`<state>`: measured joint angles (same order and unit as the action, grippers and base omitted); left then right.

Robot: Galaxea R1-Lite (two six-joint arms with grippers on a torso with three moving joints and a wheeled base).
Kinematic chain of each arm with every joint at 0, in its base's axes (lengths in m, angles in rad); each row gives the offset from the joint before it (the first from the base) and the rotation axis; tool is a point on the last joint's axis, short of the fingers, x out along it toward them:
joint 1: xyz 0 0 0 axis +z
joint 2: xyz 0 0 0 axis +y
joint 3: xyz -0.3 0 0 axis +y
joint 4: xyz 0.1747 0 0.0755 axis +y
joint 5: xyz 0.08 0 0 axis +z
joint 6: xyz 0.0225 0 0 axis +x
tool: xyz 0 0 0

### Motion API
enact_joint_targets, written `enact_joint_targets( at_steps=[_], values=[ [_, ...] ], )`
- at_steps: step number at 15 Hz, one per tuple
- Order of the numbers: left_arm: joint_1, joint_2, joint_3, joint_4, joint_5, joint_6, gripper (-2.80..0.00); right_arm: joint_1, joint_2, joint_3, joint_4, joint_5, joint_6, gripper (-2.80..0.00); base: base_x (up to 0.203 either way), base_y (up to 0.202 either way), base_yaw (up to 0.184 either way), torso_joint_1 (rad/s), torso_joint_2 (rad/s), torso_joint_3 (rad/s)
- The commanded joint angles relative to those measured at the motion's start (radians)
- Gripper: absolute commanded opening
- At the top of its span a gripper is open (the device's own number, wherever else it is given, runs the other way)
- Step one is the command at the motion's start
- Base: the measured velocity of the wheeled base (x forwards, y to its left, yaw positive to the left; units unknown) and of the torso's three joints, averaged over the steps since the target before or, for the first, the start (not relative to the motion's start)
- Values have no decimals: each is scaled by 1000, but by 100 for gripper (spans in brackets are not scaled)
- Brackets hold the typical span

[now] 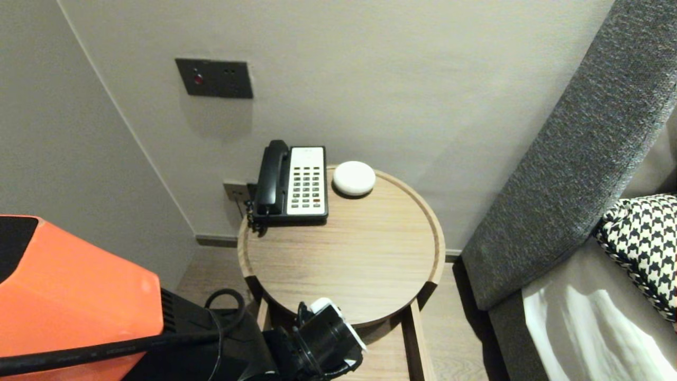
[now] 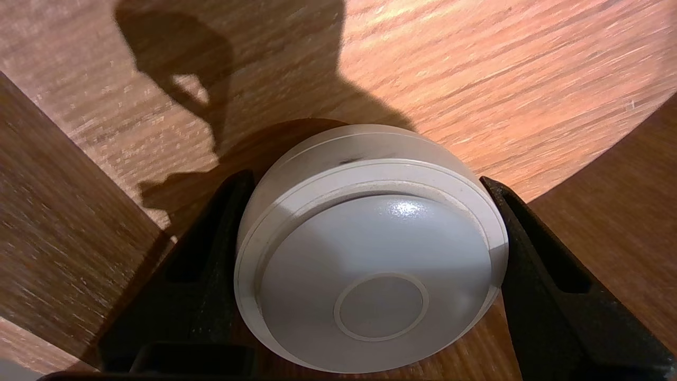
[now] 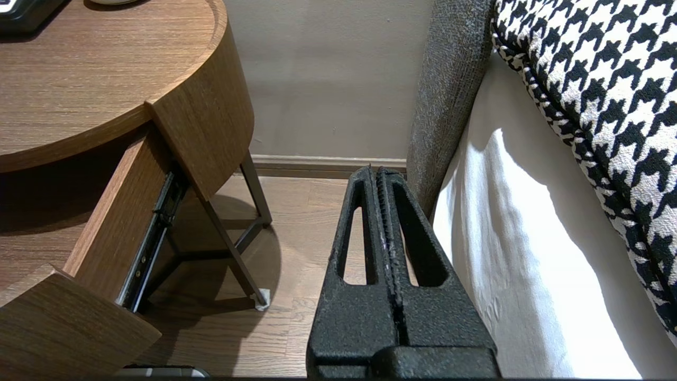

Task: Put the remote controls on the table in the drawer one by one

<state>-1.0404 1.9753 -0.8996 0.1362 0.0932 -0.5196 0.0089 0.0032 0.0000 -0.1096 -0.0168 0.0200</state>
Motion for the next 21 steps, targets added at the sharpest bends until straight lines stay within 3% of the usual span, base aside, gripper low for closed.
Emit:
enact_joint_targets(
  at_steps=[1, 21],
  values=[
    [-1, 7, 4, -9, 0, -4, -280, 0, 1, 40, -1, -1, 0, -280, 0, 0, 0, 0, 0, 0],
    [-1, 27, -4, -18, 3, -2, -280, 0, 1, 40, -1, 0, 0, -280, 0, 0, 0, 0, 0, 0]
  ],
)
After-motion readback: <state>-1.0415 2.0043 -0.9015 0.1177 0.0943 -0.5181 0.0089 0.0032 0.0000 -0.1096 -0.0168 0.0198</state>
